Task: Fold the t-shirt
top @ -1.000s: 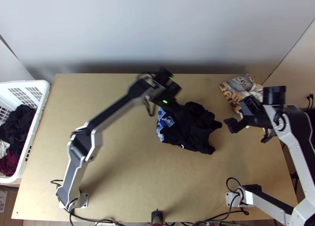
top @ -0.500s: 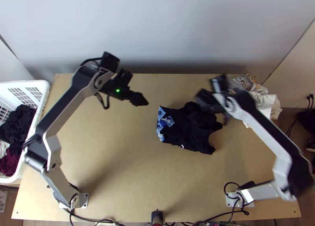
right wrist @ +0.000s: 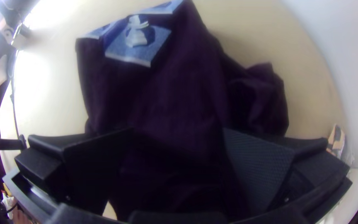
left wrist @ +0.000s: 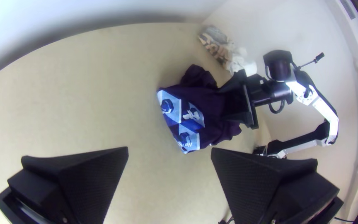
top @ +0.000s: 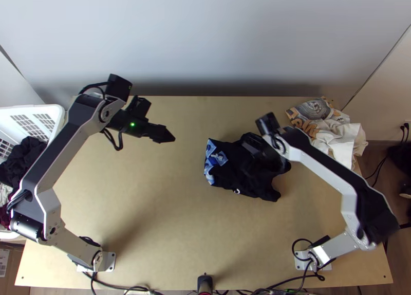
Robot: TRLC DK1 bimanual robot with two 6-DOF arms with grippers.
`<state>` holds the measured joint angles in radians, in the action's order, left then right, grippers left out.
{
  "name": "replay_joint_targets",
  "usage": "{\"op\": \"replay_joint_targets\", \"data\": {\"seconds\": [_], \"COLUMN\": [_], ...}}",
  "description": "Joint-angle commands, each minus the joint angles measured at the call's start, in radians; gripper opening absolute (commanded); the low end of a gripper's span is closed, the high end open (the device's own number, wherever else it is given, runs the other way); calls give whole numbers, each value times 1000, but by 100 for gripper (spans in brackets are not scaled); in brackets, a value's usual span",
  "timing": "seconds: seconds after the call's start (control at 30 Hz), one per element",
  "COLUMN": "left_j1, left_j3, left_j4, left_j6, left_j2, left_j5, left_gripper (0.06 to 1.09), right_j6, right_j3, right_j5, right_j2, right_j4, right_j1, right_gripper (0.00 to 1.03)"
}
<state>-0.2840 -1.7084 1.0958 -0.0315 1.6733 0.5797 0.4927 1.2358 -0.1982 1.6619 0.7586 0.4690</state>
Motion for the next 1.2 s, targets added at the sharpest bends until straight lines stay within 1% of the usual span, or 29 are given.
{"op": "replay_joint_targets", "data": {"seconds": [0.0,0.17,0.3,0.5,0.67,0.77,0.8,0.83,0.87,0.9,0.93,1.0,1.17], "left_j1": [34,23,23,25,25,25,25,26,26,28,31,34,40], "left_j3": [38,50,69,118,142,151,156,159,162,167,171,184,210], "left_j4": [10,16,24,27,27,27,27,27,29,32,33,36,39], "left_j6": [-10,-8,-11,-18,-18,-18,-18,-18,-18,-18,-19,-22,-27], "left_j2": [-29,-37,-47,-83,-101,-112,-115,-118,-121,-126,-129,-135,-150], "left_j5": [-3,-7,-18,-29,-32,-34,-34,-35,-35,-37,-40,-50,-57], "left_gripper": [103,103,103,103,103,103,103,103,103,103,103,103,103], "right_j6": [-2,-16,-16,-28,-32,-49,-22,26,52,58,75,76,72], "right_j3": [-216,-315,-354,-269,-160,-111,-108,-111,-114,-118,-114,-111,-167], "right_j5": [-1,-3,-3,-4,-4,-4,-1,17,72,141,175,207,215], "right_j2": [-166,-251,-258,-298,-287,-284,-286,-287,-291,-292,-287,-268,-241], "right_j4": [-5,-4,-5,-5,-5,-13,-31,-61,-84,-108,-125,-125,-114], "right_j1": [-46,-55,-67,-67,-27,34,68,102,138,186,215,264,395], "right_gripper": [98,98,98,98,98,98,98,98,98,98,98,98,98]}}
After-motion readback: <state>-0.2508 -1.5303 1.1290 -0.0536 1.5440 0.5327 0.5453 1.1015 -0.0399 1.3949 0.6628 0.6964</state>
